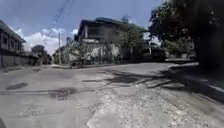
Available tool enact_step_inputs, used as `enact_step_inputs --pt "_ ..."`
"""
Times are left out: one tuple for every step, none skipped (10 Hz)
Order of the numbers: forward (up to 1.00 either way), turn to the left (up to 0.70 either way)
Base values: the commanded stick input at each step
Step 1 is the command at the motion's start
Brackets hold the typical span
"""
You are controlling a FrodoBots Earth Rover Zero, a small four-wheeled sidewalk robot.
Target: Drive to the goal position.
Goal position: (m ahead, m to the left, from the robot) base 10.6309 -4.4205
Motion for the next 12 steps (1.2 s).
enact_step_inputs --pt "1.00 0.01" --pt "1.00 0.01" --pt "1.00 0.01" --pt "1.00 0.01" --pt "1.00 0.01" --pt "1.00 0.01" --pt "1.00 0.01" --pt "1.00 0.01" --pt "1.00 0.01" --pt "1.00 0.01" --pt "1.00 -0.03" --pt "1.00 -0.39"
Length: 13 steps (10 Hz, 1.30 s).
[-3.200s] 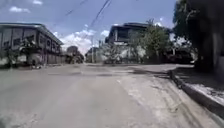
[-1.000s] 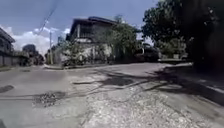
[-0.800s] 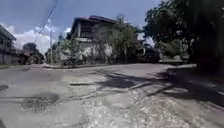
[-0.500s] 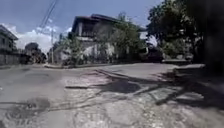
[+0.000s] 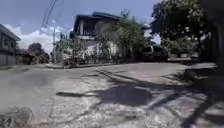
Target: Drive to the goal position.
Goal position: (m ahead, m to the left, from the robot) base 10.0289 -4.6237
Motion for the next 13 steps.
enact_step_inputs --pt "1.00 -0.39" --pt "1.00 -0.39" --pt "1.00 -0.39" --pt "1.00 -0.39" --pt "1.00 -0.39" --pt "1.00 -0.39" --pt "1.00 -0.39" --pt "1.00 -0.39" --pt "1.00 -0.39" --pt "1.00 -0.39" --pt "1.00 -0.39" --pt "1.00 -0.17" --pt "1.00 0.01"
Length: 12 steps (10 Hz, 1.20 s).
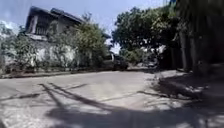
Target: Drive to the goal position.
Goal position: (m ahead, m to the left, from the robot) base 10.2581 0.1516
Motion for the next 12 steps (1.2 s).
enact_step_inputs --pt "1.00 0.01" --pt "1.00 0.01" --pt "1.00 0.01" --pt "1.00 0.01" --pt "1.00 0.01" --pt "1.00 0.01" --pt "1.00 0.01" --pt "1.00 0.01" --pt "1.00 0.01" --pt "1.00 0.01" --pt "1.00 0.01" --pt "1.00 0.01"
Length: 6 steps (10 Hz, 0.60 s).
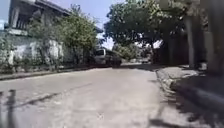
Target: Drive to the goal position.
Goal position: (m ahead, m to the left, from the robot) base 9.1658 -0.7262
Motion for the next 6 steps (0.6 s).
enact_step_inputs --pt "1.00 0.01" --pt "1.00 -0.08" --pt "1.00 -0.39" --pt "1.00 -0.39" --pt "1.00 -0.39" --pt "1.00 -0.39"
